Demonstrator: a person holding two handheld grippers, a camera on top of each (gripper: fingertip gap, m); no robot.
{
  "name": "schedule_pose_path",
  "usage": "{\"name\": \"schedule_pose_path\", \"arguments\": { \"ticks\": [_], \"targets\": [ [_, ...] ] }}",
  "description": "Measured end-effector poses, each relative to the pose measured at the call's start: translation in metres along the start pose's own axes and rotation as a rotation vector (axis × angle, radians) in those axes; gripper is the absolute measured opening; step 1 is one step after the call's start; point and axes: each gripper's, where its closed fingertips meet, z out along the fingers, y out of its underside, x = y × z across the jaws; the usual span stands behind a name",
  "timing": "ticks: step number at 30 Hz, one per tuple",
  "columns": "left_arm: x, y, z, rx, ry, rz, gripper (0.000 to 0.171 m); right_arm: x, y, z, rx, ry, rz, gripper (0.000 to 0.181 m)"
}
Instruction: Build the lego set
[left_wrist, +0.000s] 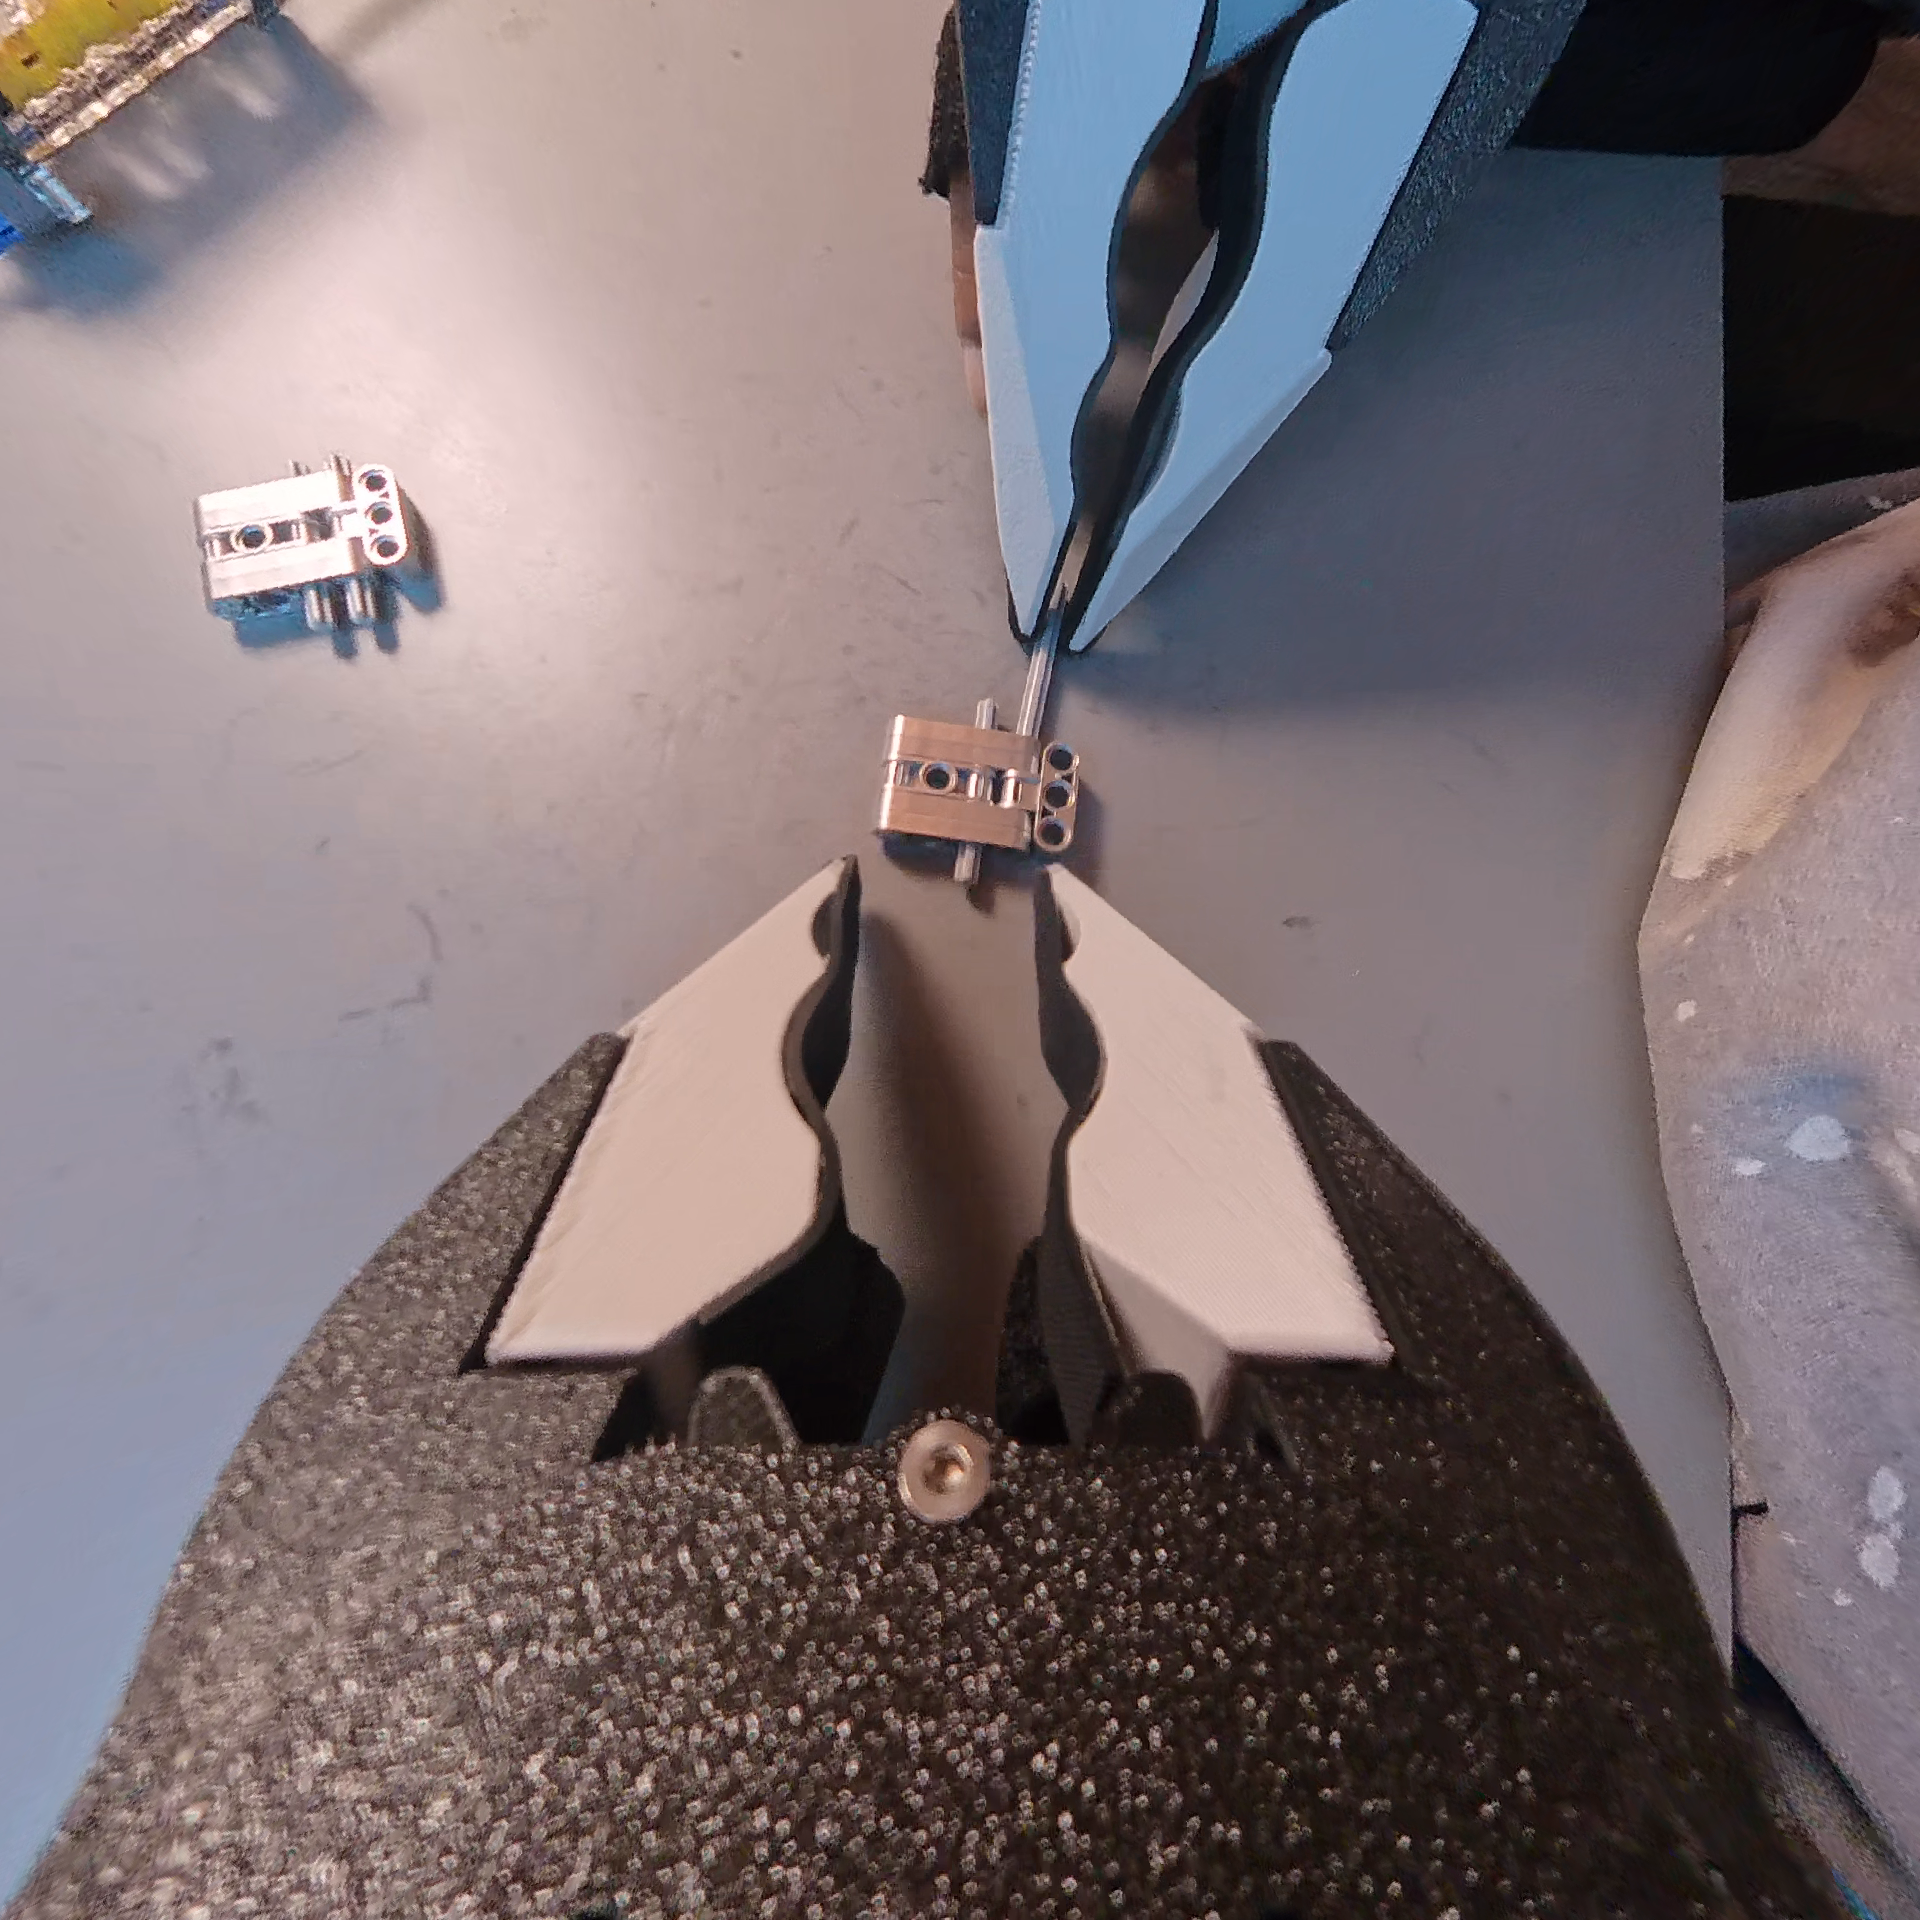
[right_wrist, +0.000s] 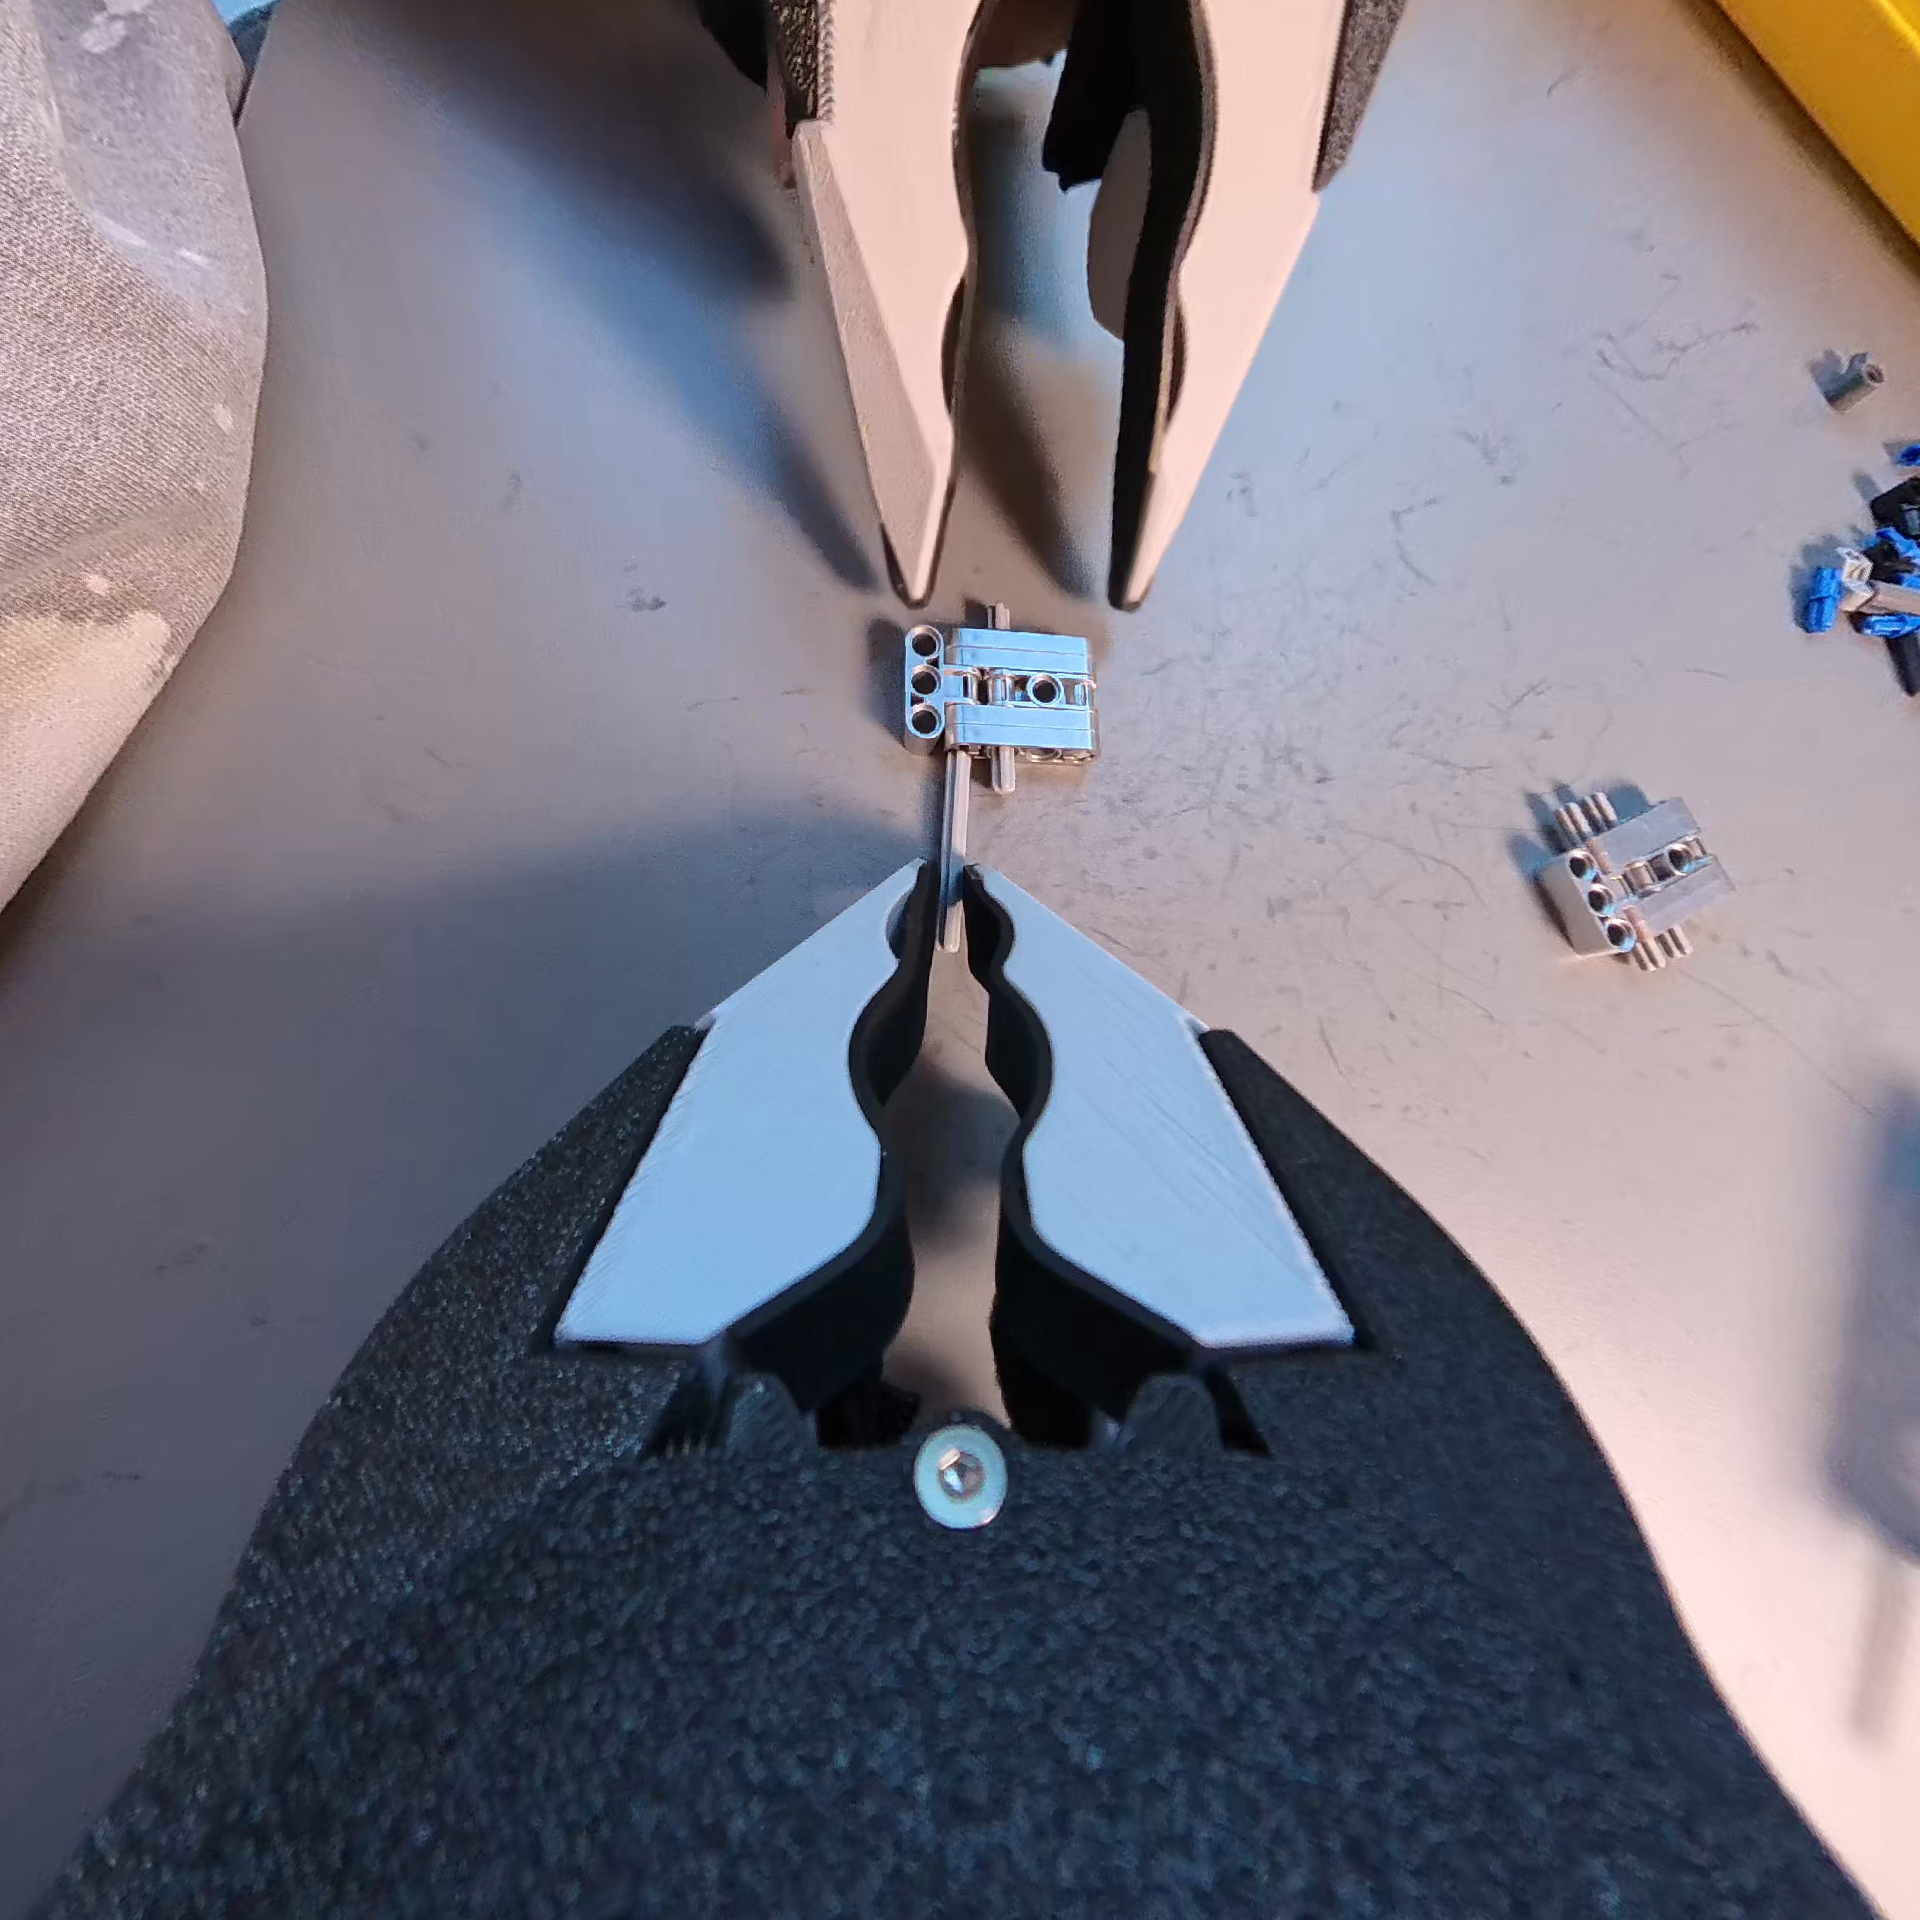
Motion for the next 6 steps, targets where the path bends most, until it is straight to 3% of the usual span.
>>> {"name": "schedule_pose_path", "arguments": {
  "ticks": [6],
  "targets": [
    [0.0016, 0.0053, 0.0027, -0.019, -0.022, 0.011, 0.012, 0.0001, -0.0006, 0.0006, 0.0, -0.001, -0.003, 0.002]
  ]
}}
